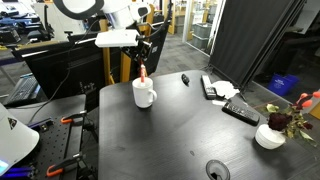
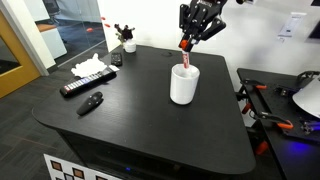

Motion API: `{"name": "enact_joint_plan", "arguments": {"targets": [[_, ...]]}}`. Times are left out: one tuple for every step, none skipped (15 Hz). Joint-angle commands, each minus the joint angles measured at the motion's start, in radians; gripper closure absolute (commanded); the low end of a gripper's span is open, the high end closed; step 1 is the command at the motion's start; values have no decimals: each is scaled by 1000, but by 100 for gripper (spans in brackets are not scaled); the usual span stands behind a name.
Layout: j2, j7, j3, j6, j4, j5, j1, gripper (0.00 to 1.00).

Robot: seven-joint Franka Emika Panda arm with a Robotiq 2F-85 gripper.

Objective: Remove the marker out of the cup and put it on the table

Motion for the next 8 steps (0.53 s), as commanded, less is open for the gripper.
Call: {"name": "enact_joint_plan", "arguments": {"targets": [[-156, -5, -77, -25, -47, 29, 80, 95], [-181, 30, -84, -24, -45, -2, 78, 95], [-199, 62, -91, -29, -41, -28, 70, 95], [-211, 109, -90, -33, -33, -62, 47, 95], [-219, 149, -95, -38, -24, -94, 30, 95], [-221, 202, -94, -46, -13, -140, 3, 95], [-227, 248, -99, -52, -8, -177, -13, 95], [-222, 288, -106, -60, 1, -211, -32, 95]]}}
